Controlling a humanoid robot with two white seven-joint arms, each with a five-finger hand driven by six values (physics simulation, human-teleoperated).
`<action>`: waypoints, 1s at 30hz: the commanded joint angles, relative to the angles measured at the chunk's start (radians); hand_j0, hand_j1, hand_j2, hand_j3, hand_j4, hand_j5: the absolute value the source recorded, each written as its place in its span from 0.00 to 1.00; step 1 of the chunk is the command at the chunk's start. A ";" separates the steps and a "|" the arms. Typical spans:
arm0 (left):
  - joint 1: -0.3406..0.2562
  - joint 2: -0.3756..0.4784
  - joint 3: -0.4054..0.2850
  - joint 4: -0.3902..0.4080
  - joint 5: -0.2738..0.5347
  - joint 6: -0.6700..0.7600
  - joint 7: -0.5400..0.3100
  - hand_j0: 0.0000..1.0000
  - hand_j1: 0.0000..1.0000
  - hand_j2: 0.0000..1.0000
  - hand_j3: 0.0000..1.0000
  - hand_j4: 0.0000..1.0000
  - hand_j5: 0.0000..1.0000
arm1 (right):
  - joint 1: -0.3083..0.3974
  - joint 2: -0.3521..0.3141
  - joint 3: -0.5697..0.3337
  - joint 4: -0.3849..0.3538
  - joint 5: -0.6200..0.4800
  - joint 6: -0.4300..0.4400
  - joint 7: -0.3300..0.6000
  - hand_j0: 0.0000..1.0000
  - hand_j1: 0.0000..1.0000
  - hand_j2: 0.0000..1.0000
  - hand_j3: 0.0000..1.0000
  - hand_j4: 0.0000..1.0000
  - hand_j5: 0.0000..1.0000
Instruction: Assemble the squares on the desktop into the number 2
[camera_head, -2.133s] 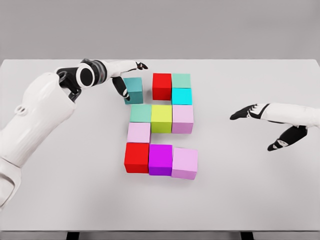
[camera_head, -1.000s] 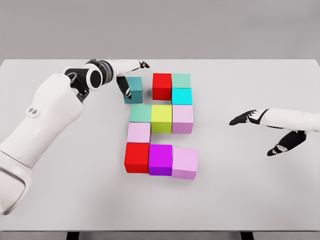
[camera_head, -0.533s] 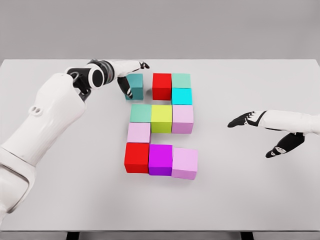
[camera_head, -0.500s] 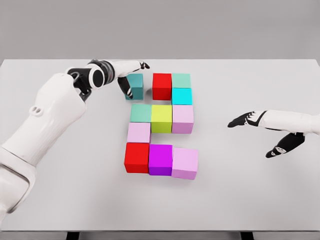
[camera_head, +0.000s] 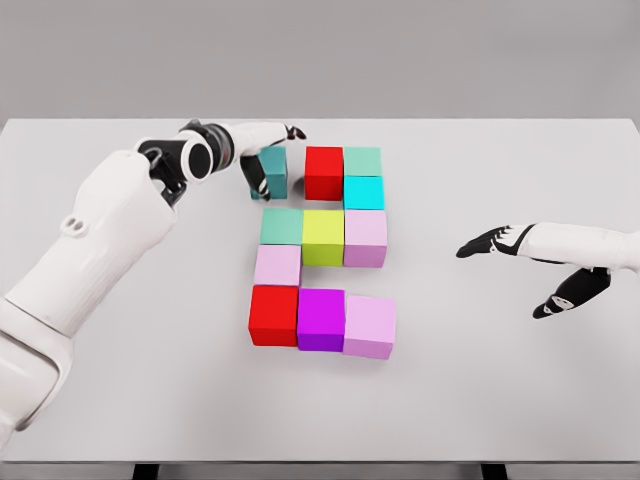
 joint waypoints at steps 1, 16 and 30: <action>0.002 0.007 0.007 -0.038 0.001 -0.002 0.000 1.00 1.00 1.00 1.00 1.00 1.00 | 0.000 -0.001 -0.001 0.000 -0.008 0.003 0.000 1.00 1.00 1.00 1.00 1.00 1.00; 0.083 0.354 0.073 -0.387 0.216 -0.001 0.000 1.00 1.00 1.00 1.00 1.00 1.00 | 0.002 0.000 -0.001 -0.003 -0.008 0.003 0.000 1.00 1.00 1.00 1.00 1.00 1.00; 0.072 0.481 -0.051 -0.373 0.119 0.001 0.000 1.00 1.00 1.00 1.00 1.00 1.00 | 0.006 0.000 -0.001 -0.017 -0.008 0.003 0.000 1.00 1.00 1.00 1.00 1.00 1.00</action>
